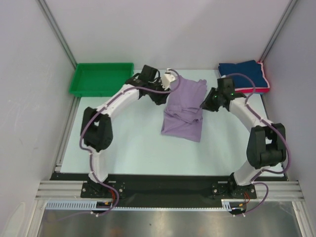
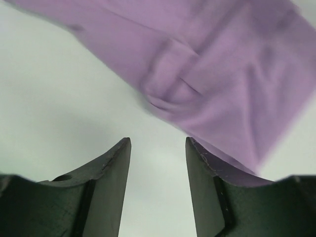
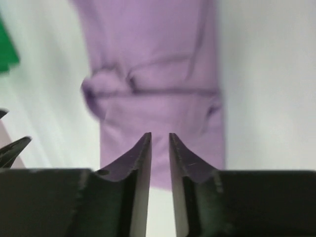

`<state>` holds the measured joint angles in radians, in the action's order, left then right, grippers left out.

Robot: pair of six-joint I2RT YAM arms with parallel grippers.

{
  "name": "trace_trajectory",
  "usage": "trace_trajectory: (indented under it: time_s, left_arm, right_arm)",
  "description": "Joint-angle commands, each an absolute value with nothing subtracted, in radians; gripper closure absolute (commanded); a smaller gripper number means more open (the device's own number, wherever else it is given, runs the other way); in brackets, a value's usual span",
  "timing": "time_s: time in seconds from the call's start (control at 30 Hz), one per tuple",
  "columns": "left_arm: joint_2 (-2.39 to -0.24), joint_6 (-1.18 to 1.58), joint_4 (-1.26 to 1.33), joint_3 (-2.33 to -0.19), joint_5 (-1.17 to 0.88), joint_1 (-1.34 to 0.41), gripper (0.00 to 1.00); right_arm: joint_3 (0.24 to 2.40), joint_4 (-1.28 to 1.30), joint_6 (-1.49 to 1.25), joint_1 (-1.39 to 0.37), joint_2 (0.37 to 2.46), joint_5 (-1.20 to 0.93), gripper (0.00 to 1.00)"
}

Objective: Fold and stack the t-shirts
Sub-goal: Fold the tshirt

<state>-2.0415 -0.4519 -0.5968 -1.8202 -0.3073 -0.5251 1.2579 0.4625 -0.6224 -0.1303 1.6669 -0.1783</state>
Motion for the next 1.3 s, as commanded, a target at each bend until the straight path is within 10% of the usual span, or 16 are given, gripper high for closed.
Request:
trace_trajectory:
  time_s: [0.0,0.33,1.03,1.27]
  left_arm:
    - [-1.884,-0.347,-0.677,-1.645,-0.572,-0.531,0.46]
    - [-1.775,-0.363,-0.701,-1.427,-0.522,-0.529,0.43]
    - [-1.775,-0.364,-0.678,-1.356,-0.496,-0.595,0.34]
    - [-1.816,-0.354,-0.608,-1.336,-0.462,-0.637,0.38]
  right_arm:
    - [1.161,0.473,-0.610,-0.236,1.614,-0.271,0.77]
    - [1.242,0.477,-0.608,-0.383,1.839,-0.209,0.82]
    - [2.141,0.845,-0.445,-0.270,2.287,0.144,0.76]
    - [1.554,0.689,-0.530,-0.238,1.874,0.077,0.62]
